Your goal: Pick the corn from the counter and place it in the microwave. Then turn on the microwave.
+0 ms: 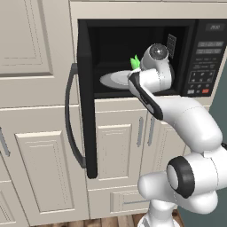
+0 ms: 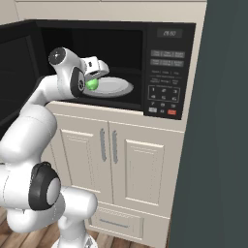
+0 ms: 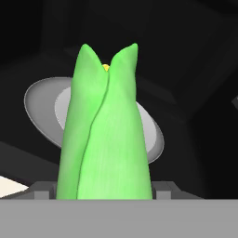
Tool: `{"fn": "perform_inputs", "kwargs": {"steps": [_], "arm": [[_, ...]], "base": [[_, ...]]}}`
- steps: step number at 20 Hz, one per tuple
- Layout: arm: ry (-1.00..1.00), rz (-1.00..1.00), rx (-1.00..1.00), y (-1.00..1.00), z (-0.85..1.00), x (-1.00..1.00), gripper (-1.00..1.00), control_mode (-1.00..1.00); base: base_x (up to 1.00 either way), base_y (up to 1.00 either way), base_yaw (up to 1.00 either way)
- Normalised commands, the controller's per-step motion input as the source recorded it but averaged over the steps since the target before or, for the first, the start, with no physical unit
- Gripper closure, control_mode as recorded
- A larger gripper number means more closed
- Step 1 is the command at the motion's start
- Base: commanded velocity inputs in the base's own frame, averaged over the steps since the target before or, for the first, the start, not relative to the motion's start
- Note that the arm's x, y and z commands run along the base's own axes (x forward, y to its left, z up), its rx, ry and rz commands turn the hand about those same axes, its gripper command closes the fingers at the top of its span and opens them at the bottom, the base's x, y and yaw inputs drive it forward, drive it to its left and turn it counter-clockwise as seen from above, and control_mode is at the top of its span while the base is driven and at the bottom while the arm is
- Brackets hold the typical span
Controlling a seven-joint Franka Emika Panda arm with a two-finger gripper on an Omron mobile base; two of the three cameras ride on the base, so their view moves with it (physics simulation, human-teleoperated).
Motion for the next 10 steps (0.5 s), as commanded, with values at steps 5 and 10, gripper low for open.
{"fn": "perform_inputs", "kwargs": {"steps": [5, 10], "arm": [[0.00, 0.00, 0.00, 0.00, -0.04, 0.09, 1.00, -1.00], [0.00, 0.00, 0.00, 0.00, -0.02, 0.11, 1.00, -1.00]], "base": [[0.00, 0.00, 0.00], [0.00, 0.00, 0.00]]}}
